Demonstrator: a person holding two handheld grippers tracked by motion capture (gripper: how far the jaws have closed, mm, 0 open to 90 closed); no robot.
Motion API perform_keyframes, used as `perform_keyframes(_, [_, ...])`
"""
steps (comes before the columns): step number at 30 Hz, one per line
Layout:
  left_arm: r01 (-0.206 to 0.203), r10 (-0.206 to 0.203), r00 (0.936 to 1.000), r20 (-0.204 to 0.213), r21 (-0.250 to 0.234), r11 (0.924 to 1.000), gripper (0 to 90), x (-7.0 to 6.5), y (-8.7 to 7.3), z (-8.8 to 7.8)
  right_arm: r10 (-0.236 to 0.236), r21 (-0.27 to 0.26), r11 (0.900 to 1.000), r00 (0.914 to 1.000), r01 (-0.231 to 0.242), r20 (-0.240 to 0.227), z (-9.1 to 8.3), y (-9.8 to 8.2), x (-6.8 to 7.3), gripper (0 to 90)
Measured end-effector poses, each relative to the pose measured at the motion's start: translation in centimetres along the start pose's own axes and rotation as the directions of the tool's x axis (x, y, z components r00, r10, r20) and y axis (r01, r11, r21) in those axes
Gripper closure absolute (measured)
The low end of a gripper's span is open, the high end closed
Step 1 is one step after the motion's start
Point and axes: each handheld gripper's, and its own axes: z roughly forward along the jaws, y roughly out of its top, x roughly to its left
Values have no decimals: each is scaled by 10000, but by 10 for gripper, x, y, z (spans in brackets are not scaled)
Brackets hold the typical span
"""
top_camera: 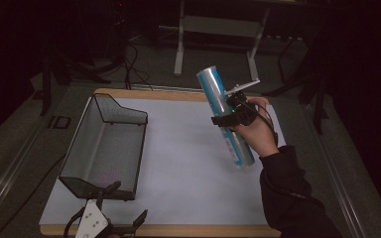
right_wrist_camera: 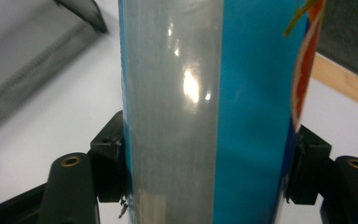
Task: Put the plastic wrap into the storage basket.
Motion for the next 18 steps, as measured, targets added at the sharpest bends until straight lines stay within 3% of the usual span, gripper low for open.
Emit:
perform_keyframes(12, [15,-15,10000,-22,-37,10000,18,0,0,-1,-405,-995,9945,9968,335,-688,-4,47,51,316])
perform_keyframes(18, [62,-62,10000,47,-122,9999,18,0,0,-2,-368,-1510,9884,9905,166,-1322,4,64,76,316])
